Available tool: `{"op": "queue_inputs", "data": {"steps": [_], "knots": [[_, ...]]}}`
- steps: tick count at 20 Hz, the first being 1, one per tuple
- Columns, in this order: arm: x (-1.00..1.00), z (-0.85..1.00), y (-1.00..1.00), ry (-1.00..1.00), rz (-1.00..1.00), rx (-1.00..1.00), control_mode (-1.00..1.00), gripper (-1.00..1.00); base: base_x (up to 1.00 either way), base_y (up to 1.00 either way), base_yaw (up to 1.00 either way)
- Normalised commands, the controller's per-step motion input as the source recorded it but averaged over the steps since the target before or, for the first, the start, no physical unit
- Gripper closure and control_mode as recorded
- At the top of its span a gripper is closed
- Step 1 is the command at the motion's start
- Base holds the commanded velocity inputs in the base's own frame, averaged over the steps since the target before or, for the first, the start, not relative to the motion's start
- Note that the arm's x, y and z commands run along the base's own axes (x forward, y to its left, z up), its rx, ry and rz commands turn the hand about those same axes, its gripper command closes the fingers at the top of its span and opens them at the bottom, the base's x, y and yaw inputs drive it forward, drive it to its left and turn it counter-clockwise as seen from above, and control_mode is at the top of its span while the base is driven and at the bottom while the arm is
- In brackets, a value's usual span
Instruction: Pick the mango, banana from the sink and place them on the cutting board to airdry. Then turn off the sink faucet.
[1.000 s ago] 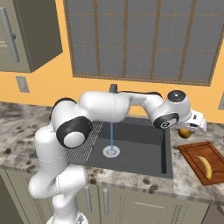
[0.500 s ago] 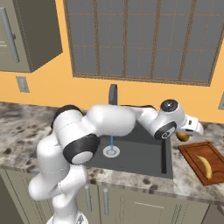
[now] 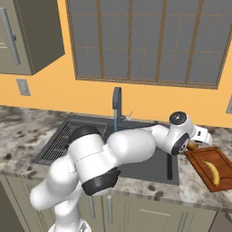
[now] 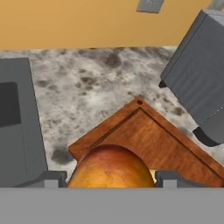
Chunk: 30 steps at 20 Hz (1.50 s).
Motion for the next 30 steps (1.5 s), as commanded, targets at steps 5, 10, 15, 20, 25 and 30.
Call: {"op": "queue_inputs", "data": {"steps": [5,10,15,20,25,30], "knots": [[0.00,0.01,-0.21,0.06,0.00,0.03,-1.00,1.00,0.00,0.00,0.00],[0.00,0.00,-0.12,0.08,0.00,0.03,-1.00,1.00,0.00,0.00,0.00],[0.01,0.00,-0.14,0.10,0.00,0.06,-1.00,1.00,0.00,0.00,0.00],[0.07,-0.03,-0.10,0.08,0.02,0.09,-1.00,1.00,0.00,0.00,0.00],[0.14,-0.09,-0.03,0.06,0.03,0.07,-1.00,1.00,0.00,0.00,0.00],[0.18,-0.18,0.00,0.02,0.03,0.02,-1.00,1.00,0.00,0.00,0.00]]}}
